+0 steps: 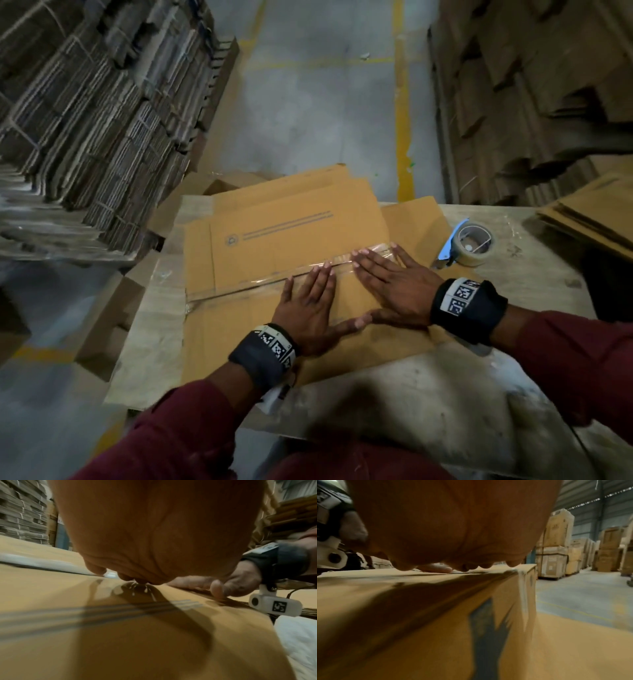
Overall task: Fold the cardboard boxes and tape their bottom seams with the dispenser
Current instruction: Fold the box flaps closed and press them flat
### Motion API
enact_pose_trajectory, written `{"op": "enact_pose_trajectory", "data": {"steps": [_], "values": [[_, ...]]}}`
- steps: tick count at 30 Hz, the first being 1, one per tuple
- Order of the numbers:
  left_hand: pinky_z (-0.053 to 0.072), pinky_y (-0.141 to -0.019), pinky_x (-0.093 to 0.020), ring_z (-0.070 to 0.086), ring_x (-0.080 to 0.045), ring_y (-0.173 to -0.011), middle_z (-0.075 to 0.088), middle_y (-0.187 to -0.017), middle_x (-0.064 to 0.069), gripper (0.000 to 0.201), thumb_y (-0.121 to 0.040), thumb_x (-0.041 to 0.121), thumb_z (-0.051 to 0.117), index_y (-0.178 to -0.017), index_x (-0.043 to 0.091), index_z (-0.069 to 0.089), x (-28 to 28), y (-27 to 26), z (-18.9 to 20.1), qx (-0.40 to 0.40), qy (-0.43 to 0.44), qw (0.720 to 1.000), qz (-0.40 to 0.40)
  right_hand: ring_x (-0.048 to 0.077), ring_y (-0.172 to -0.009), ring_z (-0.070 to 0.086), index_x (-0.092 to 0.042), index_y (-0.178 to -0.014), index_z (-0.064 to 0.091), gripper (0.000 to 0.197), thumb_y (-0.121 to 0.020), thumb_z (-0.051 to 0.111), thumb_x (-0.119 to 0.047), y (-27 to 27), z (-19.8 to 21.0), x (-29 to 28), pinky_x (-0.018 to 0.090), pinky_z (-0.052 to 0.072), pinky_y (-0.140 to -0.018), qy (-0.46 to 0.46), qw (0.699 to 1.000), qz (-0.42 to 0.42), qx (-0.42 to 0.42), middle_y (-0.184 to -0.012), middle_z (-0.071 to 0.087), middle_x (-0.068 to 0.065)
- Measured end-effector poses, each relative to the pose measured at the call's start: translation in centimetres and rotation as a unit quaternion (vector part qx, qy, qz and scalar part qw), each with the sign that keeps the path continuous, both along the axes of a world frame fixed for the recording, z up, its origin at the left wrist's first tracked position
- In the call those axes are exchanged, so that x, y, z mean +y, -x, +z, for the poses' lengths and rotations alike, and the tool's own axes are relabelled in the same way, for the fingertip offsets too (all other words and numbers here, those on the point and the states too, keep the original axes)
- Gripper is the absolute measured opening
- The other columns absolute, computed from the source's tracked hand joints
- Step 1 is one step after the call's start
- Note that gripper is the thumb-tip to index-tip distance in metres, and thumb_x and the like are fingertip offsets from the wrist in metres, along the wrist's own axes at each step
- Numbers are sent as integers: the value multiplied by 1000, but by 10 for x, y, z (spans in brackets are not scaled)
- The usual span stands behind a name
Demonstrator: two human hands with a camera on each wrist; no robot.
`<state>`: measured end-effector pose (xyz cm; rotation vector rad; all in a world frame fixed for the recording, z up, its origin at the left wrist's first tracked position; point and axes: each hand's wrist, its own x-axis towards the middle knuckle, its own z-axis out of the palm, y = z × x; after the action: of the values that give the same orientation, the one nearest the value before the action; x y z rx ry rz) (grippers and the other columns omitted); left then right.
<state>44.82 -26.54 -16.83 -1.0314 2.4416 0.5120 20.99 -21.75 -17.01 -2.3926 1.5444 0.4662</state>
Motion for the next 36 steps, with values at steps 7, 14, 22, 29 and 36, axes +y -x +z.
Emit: {"op": "enact_pose_trajectory", "data": {"steps": [7,14,22,29,36], "values": [[-5,-127,-52,-17,-13,-157,-21,-170,7,124,-68,99,-9,-165,21,-10,-17,-74,-9,29,-26,998,-39,20,-157,-5,-13,-163,2,125,-68,-22,-91,-41,17,-6,56,4,-123,-67,997,-36,29,-169,-15,5],[13,-128,-50,15,-22,-158,13,-173,-5,116,-80,92,10,-165,14,11,-50,-94,-5,106,-53,991,-68,15,-157,-4,-17,-163,1,137,-55,-22,-98,-99,30,-22,49,10,-126,-149,987,-60,25,-170,-14,0],[-5,-127,-53,-6,-20,-160,-8,-173,-5,107,-90,86,16,-165,12,-3,-43,-170,-4,102,-5,992,-72,17,-156,-6,-19,-163,-3,114,-73,-14,-87,-157,53,-50,48,12,-124,-105,994,-27,28,-165,-21,-1],[-10,-124,-60,-15,-19,-158,-16,-171,-4,124,-75,97,-5,-165,12,-3,-49,-259,-12,55,57,996,-37,15,-150,-21,-17,-163,-5,112,-77,-10,-90,-232,14,-72,53,-1,-125,-99,994,40,11,-164,-25,-2],[-10,-122,-62,-18,-18,-158,-13,-172,-6,119,-81,95,1,-165,10,2,-46,-263,-19,88,51,994,-24,18,-152,-23,-17,-163,-4,116,-75,-13,-92,-242,18,-78,55,-1,-125,-118,991,49,28,-161,-33,-2]]}}
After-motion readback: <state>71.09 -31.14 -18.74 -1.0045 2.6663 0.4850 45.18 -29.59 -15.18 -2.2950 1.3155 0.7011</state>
